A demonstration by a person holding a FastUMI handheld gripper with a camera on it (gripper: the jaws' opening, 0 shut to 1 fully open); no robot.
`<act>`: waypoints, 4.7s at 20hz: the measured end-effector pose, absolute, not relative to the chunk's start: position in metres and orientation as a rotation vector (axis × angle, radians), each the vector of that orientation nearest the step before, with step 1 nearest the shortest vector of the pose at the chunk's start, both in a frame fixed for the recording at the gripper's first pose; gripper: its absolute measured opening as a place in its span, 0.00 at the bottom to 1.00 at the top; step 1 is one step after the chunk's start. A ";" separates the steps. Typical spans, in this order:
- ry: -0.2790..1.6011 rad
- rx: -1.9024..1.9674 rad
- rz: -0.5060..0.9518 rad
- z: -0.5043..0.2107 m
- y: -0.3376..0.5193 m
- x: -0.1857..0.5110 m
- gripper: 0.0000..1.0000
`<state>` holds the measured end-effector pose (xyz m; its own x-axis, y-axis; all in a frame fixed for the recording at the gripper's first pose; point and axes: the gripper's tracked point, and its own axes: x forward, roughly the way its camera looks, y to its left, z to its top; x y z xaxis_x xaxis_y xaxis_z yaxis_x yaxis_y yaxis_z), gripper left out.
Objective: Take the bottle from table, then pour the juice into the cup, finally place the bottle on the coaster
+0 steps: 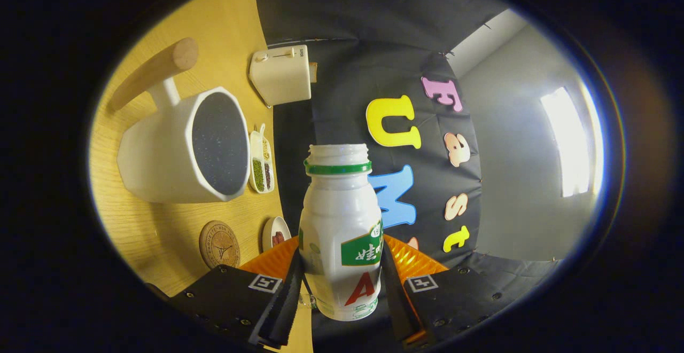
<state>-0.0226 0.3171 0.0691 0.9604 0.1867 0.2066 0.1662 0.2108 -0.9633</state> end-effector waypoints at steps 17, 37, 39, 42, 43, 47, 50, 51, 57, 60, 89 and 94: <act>-0.343 -1.479 -0.011 0.090 0.318 -0.024 0.70; -0.373 -1.541 -0.043 0.102 0.318 -0.021 0.70; -0.377 -1.544 -0.048 0.106 0.316 -0.022 0.70; -0.378 -1.546 -0.053 0.108 0.314 -0.023 0.70; -0.380 -1.548 -0.053 0.109 0.313 -0.023 0.70; -0.381 -1.553 -0.056 0.111 0.312 -0.023 0.70; -0.384 -1.557 -0.059 0.113 0.312 -0.024 0.70; -0.384 -1.557 -0.058 0.114 0.312 -0.024 0.70; -0.389 -1.568 -0.060 0.116 0.313 -0.025 0.70; -0.390 -1.568 -0.060 0.118 0.313 -0.024 0.70; -0.403 -1.634 -0.069 0.123 0.312 -0.030 0.70; -0.414 -1.659 -0.076 0.124 0.314 -0.030 0.70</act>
